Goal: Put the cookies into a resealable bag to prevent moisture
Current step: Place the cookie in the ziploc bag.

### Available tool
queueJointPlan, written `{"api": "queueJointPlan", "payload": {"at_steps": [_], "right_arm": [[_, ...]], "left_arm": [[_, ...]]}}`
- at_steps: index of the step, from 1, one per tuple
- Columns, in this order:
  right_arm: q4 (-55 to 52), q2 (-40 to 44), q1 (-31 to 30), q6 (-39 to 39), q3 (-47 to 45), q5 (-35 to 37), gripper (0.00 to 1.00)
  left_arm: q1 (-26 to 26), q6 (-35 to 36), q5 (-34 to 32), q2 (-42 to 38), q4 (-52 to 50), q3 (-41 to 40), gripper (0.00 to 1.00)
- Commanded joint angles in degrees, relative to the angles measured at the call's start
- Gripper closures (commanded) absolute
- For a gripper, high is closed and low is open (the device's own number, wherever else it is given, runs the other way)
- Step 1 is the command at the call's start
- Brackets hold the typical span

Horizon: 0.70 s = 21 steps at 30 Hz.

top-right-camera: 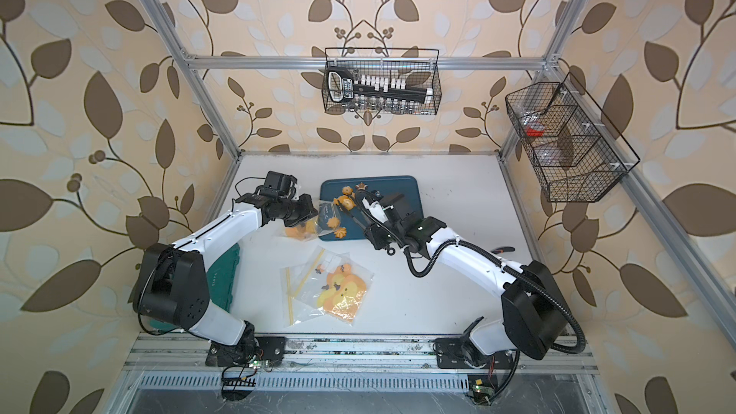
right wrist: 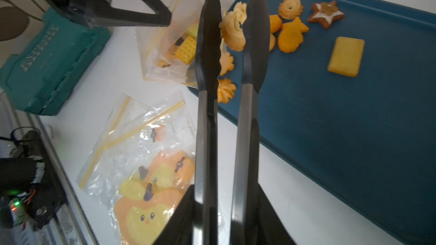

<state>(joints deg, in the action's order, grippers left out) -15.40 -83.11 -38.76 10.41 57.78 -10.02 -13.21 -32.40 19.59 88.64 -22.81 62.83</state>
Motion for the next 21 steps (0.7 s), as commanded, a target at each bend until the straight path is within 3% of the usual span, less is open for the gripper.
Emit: {"api": "queueJointPlan", "payload": {"at_steps": [1,9,11,15,21], "right_arm": [[3.9,-2.8,-0.7,-1.5,1.3,-6.3,0.65],[3.6,-11.0,-2.1,-0.3,6.5,-6.2,0.67],[4.0,-11.5,-2.2,-0.2,7.0,-7.1,0.61],[4.5,-10.5,-2.3,0.6,6.5,-5.8,0.51],[5.4,-5.7,-2.2,1.2,2.5,-2.8,0.50]], "left_arm": [[-0.7,1.9,1.7,-0.3,-0.7,2.6,1.00],[-0.8,2.1,2.2,-1.3,-0.6,2.2,1.00],[-0.8,2.0,2.1,-1.4,-0.6,2.0,1.00],[-0.9,1.9,2.3,-1.6,-0.6,1.9,1.00],[-0.8,1.6,2.1,-1.6,-0.6,1.9,1.00]]}}
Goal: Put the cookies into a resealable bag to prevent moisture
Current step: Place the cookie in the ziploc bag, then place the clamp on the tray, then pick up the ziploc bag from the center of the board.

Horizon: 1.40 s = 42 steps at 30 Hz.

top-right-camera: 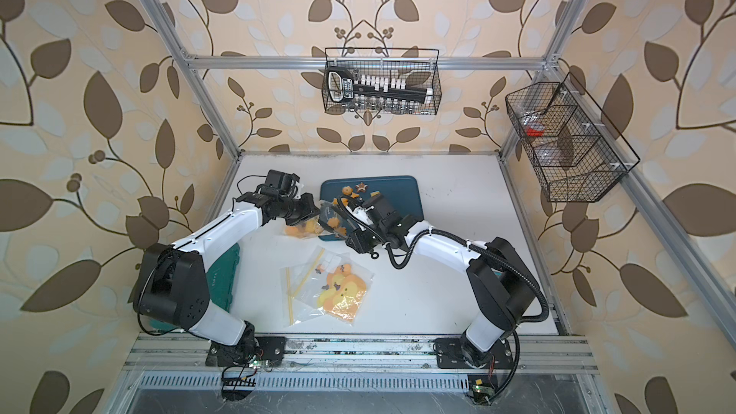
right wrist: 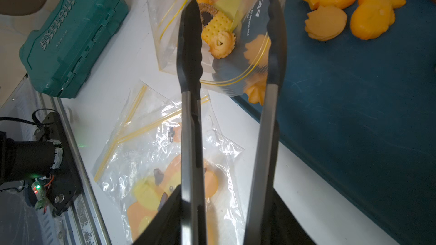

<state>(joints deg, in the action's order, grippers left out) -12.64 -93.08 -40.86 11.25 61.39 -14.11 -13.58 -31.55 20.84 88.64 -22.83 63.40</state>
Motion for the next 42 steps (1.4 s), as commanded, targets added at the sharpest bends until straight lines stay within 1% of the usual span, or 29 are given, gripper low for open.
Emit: {"api": "queueJointPlan", "payload": {"at_steps": [1,3,6,8,10,12,13,16,18,20,22,25,30,36,38,42], "right_arm": [[3.2,5.9,-0.2,0.8,-2.5,2.4,0.50],[5.8,9.9,-0.2,1.7,-6.6,4.1,0.52],[8.8,17.3,-0.3,3.3,-13.4,9.3,0.53],[10.8,21.9,-0.2,4.7,-18.5,14.7,0.53],[11.2,24.8,0.5,6.0,-21.8,18.8,0.53],[10.9,26.1,1.7,7.3,-23.6,20.1,0.53],[9.8,26.3,3.2,8.4,-24.0,21.2,0.54],[6.6,24.7,7.1,11.6,-24.2,23.1,0.56],[6.1,23.3,9.9,12.5,-24.5,21.3,0.57],[6.5,21.2,12.5,12.7,-24.5,17.6,0.57],[6.7,19.2,13.5,12.5,-24.1,15.5,0.57],[5.7,15.9,14.1,12.4,-23.3,15.0,0.57],[7.0,13.4,14.4,12.5,-24.0,14.2,0.57],[6.4,9.7,14.6,12.0,-23.1,13.8,0.54],[6.6,9.4,14.6,12.0,-23.1,13.8,0.51],[6.0,8.1,14.7,11.7,-22.5,13.0,0.37]], "left_arm": [[-0.5,0.7,0.7,-1.7,-0.7,1.3,1.00],[-0.5,0.5,0.0,-1.9,-0.8,1.4,1.00],[-0.5,0.4,-1.1,-2.6,-1.2,1.5,1.00],[-0.5,0.4,-1.7,-3.1,-1.0,1.3,1.00],[-0.5,0.3,-1.7,-3.5,-0.6,1.1,1.00],[-0.5,0.2,-1.6,-3.6,-0.5,1.2,1.00],[-0.5,0.1,-1.5,-3.7,-0.6,1.3,1.00],[-0.5,-0.1,-1.5,-4.9,-0.2,0.8,1.00],[-0.5,-0.4,-1.9,-5.6,0.9,0.0,1.00],[-0.5,-0.4,-1.9,-8.1,1.5,-0.4,1.00],[-0.5,-0.4,-2.0,-8.9,1.3,-0.2,1.00],[-0.5,-0.1,-2.4,-10.4,0.6,0.3,1.00],[-0.5,0.7,-2.7,-12.1,-1.5,1.9,1.00],[-0.5,0.8,-1.5,-13.2,-2.4,2.9,1.00],[-0.5,1.1,-0.8,-13.6,-3.1,3.6,1.00],[-0.5,1.8,0.9,-14.5,-3.6,4.6,1.00]]}}
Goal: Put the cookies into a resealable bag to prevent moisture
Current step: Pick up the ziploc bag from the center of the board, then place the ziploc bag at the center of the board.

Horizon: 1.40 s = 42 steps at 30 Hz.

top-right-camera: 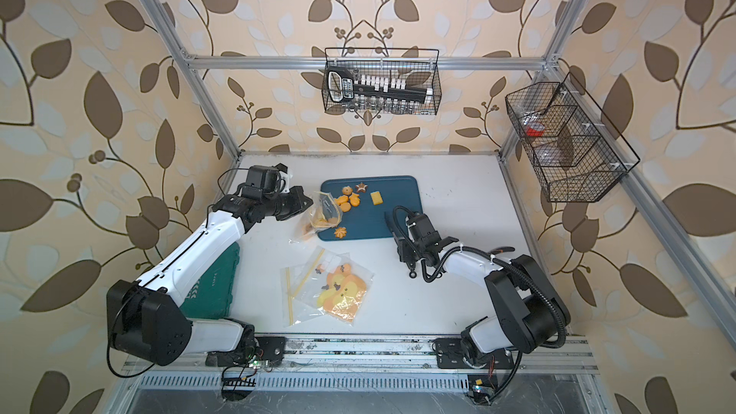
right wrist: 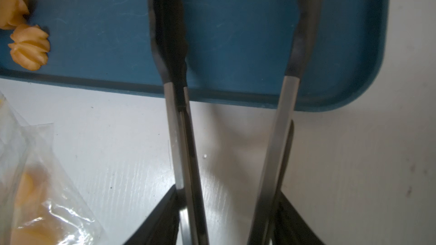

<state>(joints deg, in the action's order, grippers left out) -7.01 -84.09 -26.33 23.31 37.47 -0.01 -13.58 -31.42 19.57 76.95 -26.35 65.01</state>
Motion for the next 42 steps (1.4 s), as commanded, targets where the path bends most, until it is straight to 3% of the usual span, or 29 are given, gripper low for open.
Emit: {"api": "queueJointPlan", "payload": {"at_steps": [1,5,8,12,17,23,32,42], "right_arm": [[0.3,-0.9,0.1,-0.4,1.5,-1.0,0.33],[-0.3,-0.1,0.1,-0.3,1.6,-0.1,0.13],[0.1,3.7,0.1,0.2,0.6,1.4,0.08],[3.6,12.3,0.0,0.3,-2.4,3.6,0.07],[6.7,23.7,0.0,-0.9,-5.1,3.7,0.07],[1.3,32.5,0.2,-2.5,-2.9,7.6,0.08],[-7.1,40.9,0.1,-2.4,0.4,8.2,0.11],[-11.7,34.0,0.2,-3.6,3.5,-5.2,0.15]], "left_arm": [[-0.5,1.7,2.4,-3.1,-0.5,3.3,1.00],[-0.5,2.0,3.3,-4.0,-1.3,4.1,1.00],[-0.9,1.9,4.6,-3.4,-2.3,5.4,1.00],[-4.3,3.1,3.2,-3.6,-4.4,7.6,1.00],[-14.3,5.9,0.2,-2.3,-6.8,11.7,1.00],[-23.8,9.2,1.9,2.3,-7.8,15.3,1.00],[-26.0,9.0,3.1,10.8,-8.5,13.7,1.00],[-26.3,9.9,2.8,16.2,-8.8,14.7,1.00]]}}
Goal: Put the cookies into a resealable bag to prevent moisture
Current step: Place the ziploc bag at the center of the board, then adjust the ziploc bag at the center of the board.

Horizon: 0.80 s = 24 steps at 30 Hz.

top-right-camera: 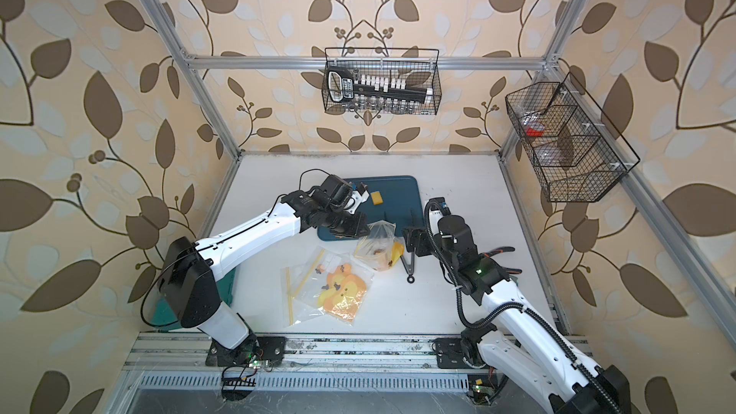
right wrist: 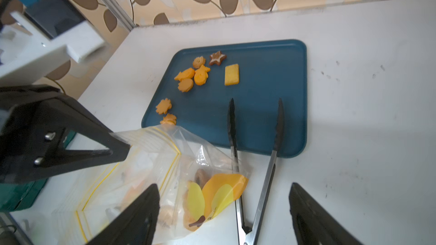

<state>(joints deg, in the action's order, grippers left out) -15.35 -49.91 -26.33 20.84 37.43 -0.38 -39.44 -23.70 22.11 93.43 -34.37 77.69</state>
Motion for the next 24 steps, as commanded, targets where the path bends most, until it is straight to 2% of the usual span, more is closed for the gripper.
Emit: {"api": "queueJointPlan", "payload": {"at_steps": [1,7,13,16,19,21,22,23,24], "right_arm": [[-4.7,-0.4,0.1,-1.4,4.6,-5.7,0.15],[-10.9,-3.3,-0.2,-1.5,10.2,-11.8,0.11],[-16.2,-12.3,-1.2,-4.0,15.4,-9.6,0.12],[-16.8,-16.4,-1.4,-4.3,17.8,-9.7,0.12],[-17.1,-19.6,-1.4,-4.3,19.6,-8.6,0.14],[-17.8,-21.5,-1.4,-4.2,20.6,-6.7,0.16],[-17.7,-22.1,-1.4,-4.3,20.9,-6.0,0.17],[-18.0,-22.8,-1.4,-4.3,21.4,-5.4,0.17],[-18.3,-23.5,-1.4,-4.5,21.9,-5.0,0.17]], "left_arm": [[-0.5,2.4,0.2,-0.1,-0.9,2.3,1.00],[-0.7,2.9,2.1,0.2,0.3,3.0,1.00],[-0.7,3.4,2.6,-0.3,1.4,2.8,0.87],[-0.7,3.5,1.8,-0.5,1.3,2.6,0.77],[-0.7,3.2,-0.3,-2.3,1.8,1.3,0.53],[-0.6,2.8,-2.6,-5.0,2.4,-0.3,0.20],[-0.6,2.7,-4.2,-6.4,2.9,-1.4,0.10],[-0.7,2.6,-5.7,-8.4,3.8,-2.7,0.03],[-0.7,2.8,-6.7,-10.2,4.7,-4.0,0.01]]}}
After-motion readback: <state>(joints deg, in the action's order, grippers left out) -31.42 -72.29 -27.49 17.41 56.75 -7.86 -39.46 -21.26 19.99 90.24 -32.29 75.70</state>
